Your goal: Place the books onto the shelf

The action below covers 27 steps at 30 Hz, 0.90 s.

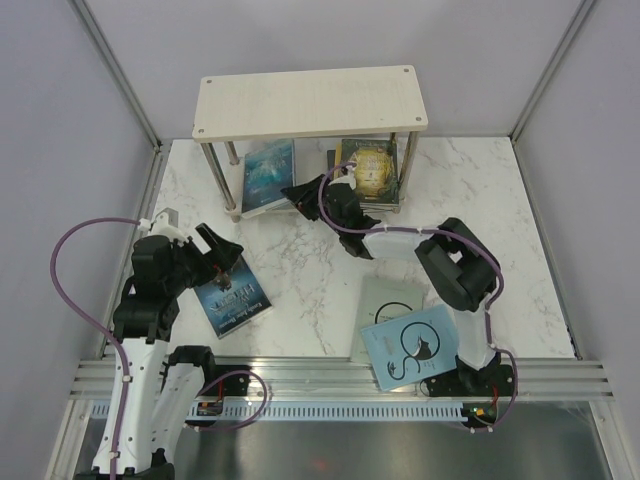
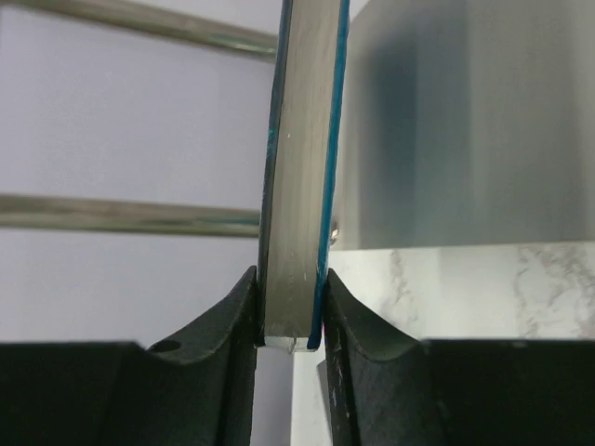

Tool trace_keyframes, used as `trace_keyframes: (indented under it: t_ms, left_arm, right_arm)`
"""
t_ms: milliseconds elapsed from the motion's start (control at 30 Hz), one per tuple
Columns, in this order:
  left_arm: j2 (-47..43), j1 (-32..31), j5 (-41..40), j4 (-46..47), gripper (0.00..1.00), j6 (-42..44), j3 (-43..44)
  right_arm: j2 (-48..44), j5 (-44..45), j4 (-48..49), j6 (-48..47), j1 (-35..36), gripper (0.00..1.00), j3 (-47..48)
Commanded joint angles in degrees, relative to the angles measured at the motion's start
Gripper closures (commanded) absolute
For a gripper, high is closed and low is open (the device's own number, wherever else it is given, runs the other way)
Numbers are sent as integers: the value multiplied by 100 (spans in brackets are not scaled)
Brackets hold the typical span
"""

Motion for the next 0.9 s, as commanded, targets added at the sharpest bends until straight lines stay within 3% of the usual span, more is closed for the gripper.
trace_keyframes:
  t_ms: [0,200,467,500,533,633,867]
  left_arm:
    - [3,19,142,0,0,289,105]
    - [91,19,221,105,0,315,70]
    - [179,18,283,220,0,289,9]
    - [171,27,292,237,0,280,9]
    - [171,19,292,237,0,271,9]
    - [162,19,283,246,0,263,0]
    - [100,27,300,255,0,262,-18]
  right_arm:
    - [226,342,899,-18,-79,100,947]
    - [895,237,300,-18,-71,100,1766]
    - [1169,-228,-16,97,-71,100,1785]
    - [1143,-298,-139,71,-71,97,1750]
    - [1116,-325,-218,53,-71,77,1741]
    - [1011,-361,-552,-44,-79,40,1671]
    - [239,-246,-1474,-176,-132,34,995]
